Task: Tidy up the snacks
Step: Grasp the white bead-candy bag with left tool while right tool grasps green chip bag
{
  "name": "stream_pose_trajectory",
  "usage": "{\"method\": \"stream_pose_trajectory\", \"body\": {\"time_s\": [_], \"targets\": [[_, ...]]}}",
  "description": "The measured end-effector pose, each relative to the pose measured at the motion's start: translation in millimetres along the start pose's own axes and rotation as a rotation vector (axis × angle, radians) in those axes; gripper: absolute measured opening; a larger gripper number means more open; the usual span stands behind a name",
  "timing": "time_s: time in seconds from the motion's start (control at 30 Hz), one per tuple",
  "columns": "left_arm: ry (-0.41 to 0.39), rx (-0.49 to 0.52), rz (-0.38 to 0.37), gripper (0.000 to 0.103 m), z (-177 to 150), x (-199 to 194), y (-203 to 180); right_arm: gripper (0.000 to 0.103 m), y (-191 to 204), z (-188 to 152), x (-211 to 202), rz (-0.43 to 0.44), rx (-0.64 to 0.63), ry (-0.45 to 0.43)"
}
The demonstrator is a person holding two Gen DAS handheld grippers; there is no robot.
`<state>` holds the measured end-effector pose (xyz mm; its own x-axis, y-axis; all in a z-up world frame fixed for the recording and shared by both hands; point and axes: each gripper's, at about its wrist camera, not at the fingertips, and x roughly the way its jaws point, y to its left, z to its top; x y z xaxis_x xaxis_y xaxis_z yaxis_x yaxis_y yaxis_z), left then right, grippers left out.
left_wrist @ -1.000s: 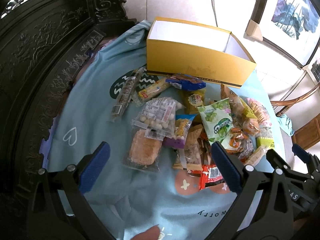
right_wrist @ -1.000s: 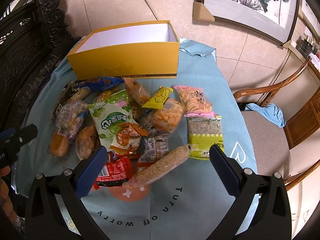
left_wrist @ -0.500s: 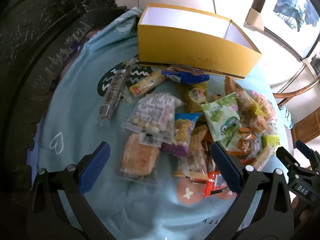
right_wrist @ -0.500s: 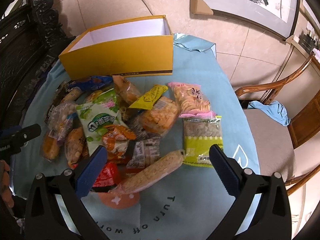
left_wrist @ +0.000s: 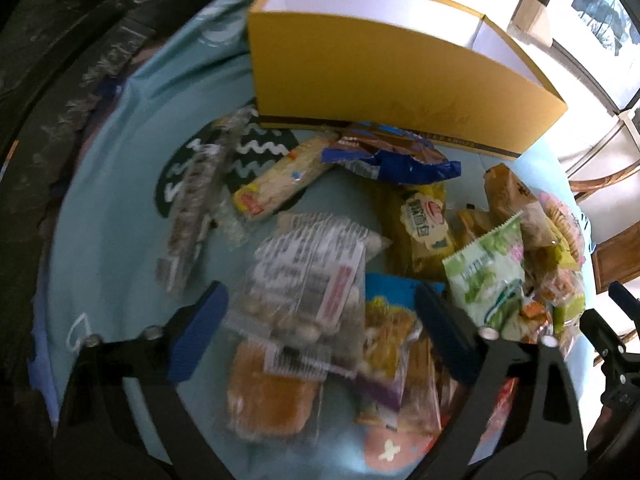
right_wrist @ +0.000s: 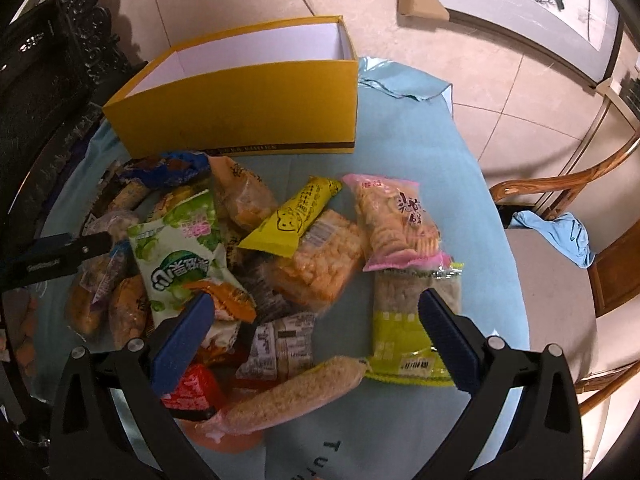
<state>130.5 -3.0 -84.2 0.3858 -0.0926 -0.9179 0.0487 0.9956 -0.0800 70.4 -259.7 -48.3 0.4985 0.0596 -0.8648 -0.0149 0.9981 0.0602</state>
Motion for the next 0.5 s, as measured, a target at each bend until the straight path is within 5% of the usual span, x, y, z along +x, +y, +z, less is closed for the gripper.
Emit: {"method": "stream_pose_trajectory", "body": {"time_s": [0.13,0.2,0.27,0.5], "targets": [[0.026,-0.003,0.011,0.079,7.0,17.3,1.6,0.102,-3.5,4.8,7.5,0.003,0.001,0.011],[0.040,-0.004,0.028,0.068,8.8,26.7,4.1,0.102,-4.2,5.6,9.9,0.003,0.001,0.016],[0.061,-0.006,0.056,0.046,9.2,35.7,8.3,0.102,-5.8,5.2,12.1,0.001,0.005,0.022],[0.039,-0.047,-0.029,0.028,11.5,24.6,24.9,0.102,-6.6,6.4,10.6,0.008,0.002,0.019]]}}
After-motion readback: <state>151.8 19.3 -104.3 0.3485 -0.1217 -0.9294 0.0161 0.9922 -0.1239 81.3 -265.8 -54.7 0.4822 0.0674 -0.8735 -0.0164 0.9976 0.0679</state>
